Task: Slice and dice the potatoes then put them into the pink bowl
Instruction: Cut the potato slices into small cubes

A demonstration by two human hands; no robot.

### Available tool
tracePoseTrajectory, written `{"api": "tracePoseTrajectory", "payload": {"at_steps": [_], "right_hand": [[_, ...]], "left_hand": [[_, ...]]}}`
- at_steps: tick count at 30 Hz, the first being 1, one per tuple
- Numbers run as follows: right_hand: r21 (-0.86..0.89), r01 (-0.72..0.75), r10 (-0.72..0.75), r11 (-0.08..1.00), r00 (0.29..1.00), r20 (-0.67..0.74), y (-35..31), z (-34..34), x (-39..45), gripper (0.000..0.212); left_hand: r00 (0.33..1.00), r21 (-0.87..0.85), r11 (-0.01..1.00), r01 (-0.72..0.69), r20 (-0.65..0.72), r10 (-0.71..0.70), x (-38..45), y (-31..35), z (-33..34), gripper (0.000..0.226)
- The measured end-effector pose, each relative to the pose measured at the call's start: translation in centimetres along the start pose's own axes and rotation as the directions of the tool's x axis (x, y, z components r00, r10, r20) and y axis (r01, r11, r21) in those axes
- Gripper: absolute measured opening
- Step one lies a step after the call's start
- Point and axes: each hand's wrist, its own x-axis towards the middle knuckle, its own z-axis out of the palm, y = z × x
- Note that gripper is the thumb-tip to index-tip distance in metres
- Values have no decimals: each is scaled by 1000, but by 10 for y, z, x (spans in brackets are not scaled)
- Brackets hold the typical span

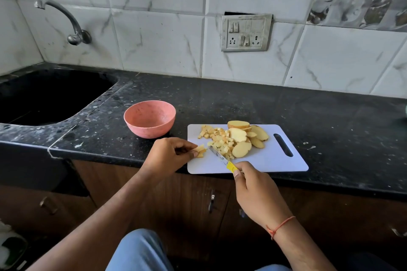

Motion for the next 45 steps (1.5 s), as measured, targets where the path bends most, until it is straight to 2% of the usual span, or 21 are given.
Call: {"api": "tracePoseTrajectory", "payload": {"at_steps": [5,9,13,22,29,35,45], "right_hand": [[-16,-37,37,999,999,15,-12,4,0,26],[-173,60,-63,983,998,-12,-24,3,-10,33],[-278,126,-124,952,992,25,-35,9,-17,36],[-260,104,-116,960,993,-29,-34,5,-14,39],[-296,87,-137,951,979,-151,-43,4,-14,33],[-353,121,-178,928,975,-132,-54,13,-13,35],[-419,115,-128,901,992,-2,-71,18,-3,52]], "left_hand": [[999,-41,999,5,37,-4,-1,3,-2,17],[998,-41,999,9,57,-7,0,2,-5,22],[999,-43,999,-15,50,17,-1,2,-5,23],[995,10,997,-74,66,73,-1,-5,-5,24],[1000,13,1000,-21,-3,21,-3,-2,-1,27],[998,-22,998,64,-18,-64,-4,1,0,19],[999,19,1000,-5,-43,5,-6,-2,1,16]]}}
